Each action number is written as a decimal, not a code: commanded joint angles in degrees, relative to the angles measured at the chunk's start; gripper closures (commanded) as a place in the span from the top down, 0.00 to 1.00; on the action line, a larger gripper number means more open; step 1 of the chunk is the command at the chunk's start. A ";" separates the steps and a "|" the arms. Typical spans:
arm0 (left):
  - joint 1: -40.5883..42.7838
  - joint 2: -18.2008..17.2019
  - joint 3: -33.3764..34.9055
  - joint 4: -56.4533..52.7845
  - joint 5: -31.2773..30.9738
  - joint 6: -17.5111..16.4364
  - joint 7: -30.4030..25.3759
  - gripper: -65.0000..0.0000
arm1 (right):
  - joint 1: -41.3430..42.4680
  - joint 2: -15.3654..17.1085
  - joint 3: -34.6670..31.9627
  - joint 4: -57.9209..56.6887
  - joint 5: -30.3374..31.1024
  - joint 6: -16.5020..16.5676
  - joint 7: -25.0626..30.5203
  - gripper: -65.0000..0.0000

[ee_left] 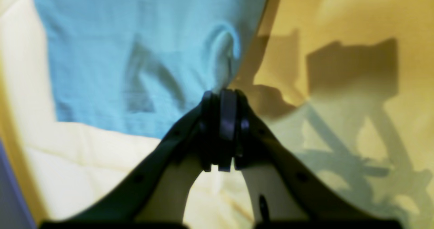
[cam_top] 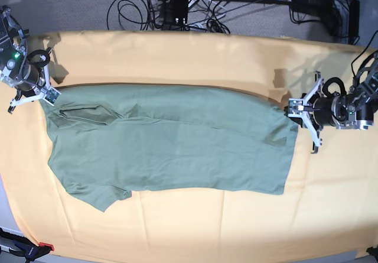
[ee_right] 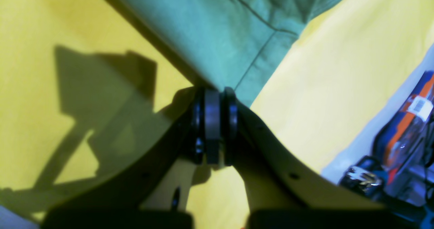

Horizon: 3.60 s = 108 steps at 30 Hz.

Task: Fold the T-shirt properly
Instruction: 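Drag the shirt edge away from the table center with both grippers, then release the edge and move both grippers to the shirt's opposite edge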

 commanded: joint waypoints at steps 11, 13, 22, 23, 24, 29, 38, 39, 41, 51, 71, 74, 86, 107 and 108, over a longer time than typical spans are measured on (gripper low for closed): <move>-0.70 -6.84 -0.74 4.31 -4.09 0.34 -1.51 0.00 | 0.72 7.87 0.70 2.45 8.96 9.75 -8.44 0.00; -0.15 -8.33 -0.74 6.36 -5.14 0.34 -1.51 0.00 | 0.72 9.49 0.70 2.45 12.00 10.82 -10.40 0.00; 6.75 -14.12 -0.74 13.40 -3.65 0.34 -1.46 0.00 | 0.66 14.60 0.70 2.49 27.36 15.23 -18.34 0.00; 7.10 -14.58 -0.74 13.51 -3.30 0.34 -1.46 0.00 | 0.72 14.82 0.70 2.49 28.79 15.23 -19.45 0.00; 7.19 -14.88 -0.74 13.51 -3.39 0.34 -1.49 0.00 | 0.72 14.93 0.70 2.49 30.23 15.23 -20.68 0.00; 7.19 -16.28 -0.74 13.88 -5.92 0.34 -1.51 0.00 | 0.72 14.93 0.70 2.49 35.32 15.23 -25.94 0.00; 7.21 -16.59 -0.74 14.51 -8.20 0.34 -1.49 0.00 | 0.70 14.91 0.70 2.49 43.93 15.23 -35.85 0.00; 7.21 -16.59 -0.74 14.51 -8.39 0.34 -1.49 0.00 | 0.72 14.91 0.70 2.49 44.96 15.23 -36.74 0.00; 7.21 -16.61 -0.74 14.51 -9.97 0.34 -1.46 0.00 | 0.72 14.91 0.68 2.49 46.58 15.23 -38.51 0.00; 9.75 -18.71 -0.74 17.79 -11.93 0.34 -0.98 0.00 | 0.72 14.93 0.70 2.49 46.60 15.23 -38.58 0.00; 6.88 -21.03 -0.76 21.62 -14.25 0.34 8.20 0.53 | 5.38 18.25 0.79 2.49 53.53 15.23 -38.32 0.57; 2.45 -21.18 -0.76 21.57 -23.47 0.34 12.50 0.53 | 8.98 21.31 0.79 2.49 61.05 15.23 -37.88 0.57; -11.32 -17.29 -0.85 5.79 -46.27 8.68 18.43 0.53 | 22.47 22.05 0.79 2.32 62.64 15.08 -35.26 0.57; -13.27 19.54 -8.48 -56.17 -65.53 0.34 21.51 0.53 | 22.64 16.22 0.79 2.32 42.32 6.75 -26.16 0.57; -12.90 20.46 -8.48 -56.17 -64.52 0.34 21.51 0.53 | 22.64 15.67 0.79 2.32 41.42 6.45 -25.94 0.57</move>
